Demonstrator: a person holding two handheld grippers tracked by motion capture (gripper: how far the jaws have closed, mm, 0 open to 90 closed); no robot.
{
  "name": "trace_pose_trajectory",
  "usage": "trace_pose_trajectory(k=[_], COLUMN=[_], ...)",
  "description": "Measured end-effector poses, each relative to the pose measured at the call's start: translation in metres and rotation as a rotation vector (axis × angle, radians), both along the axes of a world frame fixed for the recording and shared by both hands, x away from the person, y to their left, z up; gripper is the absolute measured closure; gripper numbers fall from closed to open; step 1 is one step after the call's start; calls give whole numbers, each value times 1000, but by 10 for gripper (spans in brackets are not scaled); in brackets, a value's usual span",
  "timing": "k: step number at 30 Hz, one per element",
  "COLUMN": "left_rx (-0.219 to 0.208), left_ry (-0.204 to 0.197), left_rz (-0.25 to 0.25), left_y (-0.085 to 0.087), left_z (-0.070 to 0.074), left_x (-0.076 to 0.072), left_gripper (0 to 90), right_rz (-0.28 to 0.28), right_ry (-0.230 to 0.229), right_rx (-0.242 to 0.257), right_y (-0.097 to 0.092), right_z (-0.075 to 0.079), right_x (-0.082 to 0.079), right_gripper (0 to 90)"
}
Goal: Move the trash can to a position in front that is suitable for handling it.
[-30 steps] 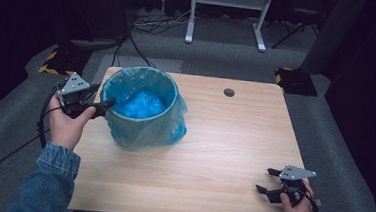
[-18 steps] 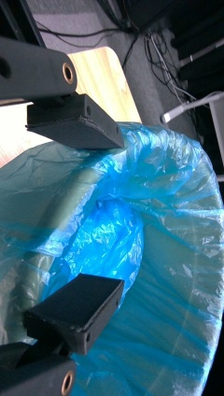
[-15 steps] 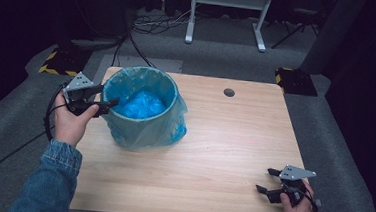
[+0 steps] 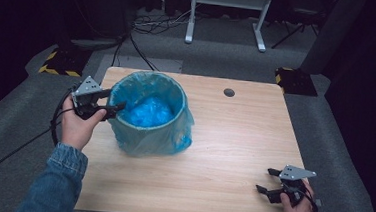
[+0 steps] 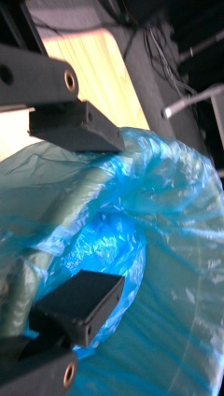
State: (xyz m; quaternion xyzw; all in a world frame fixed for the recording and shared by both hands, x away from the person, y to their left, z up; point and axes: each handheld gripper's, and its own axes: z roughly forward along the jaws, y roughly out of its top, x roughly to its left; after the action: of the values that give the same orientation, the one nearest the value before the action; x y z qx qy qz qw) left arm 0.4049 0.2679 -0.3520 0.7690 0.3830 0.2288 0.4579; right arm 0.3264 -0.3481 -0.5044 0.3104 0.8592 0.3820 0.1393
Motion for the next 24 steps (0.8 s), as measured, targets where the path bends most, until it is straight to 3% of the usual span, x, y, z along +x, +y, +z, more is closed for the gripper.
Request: trace_pose_trajectory(k=[4, 9, 18, 24], left_rx=[-4, 51, 67, 100], left_ry=[-2, -22, -33, -34], left_rz=[-42, -59, -106, -157], left_y=[-13, -35, -67, -94], left_z=[-1, 1, 1, 3], left_x=[-7, -18, -32, -41], left_gripper=[343, 302, 283, 264], right_rz=[0, 0, 1, 0], right_ry=[0, 0, 0, 0], right_rx=[0, 0, -1, 0], right_y=[0, 0, 0, 0], right_z=[0, 0, 0, 0], right_x=[0, 0, 0, 0], right_gripper=[171, 171, 171, 171])
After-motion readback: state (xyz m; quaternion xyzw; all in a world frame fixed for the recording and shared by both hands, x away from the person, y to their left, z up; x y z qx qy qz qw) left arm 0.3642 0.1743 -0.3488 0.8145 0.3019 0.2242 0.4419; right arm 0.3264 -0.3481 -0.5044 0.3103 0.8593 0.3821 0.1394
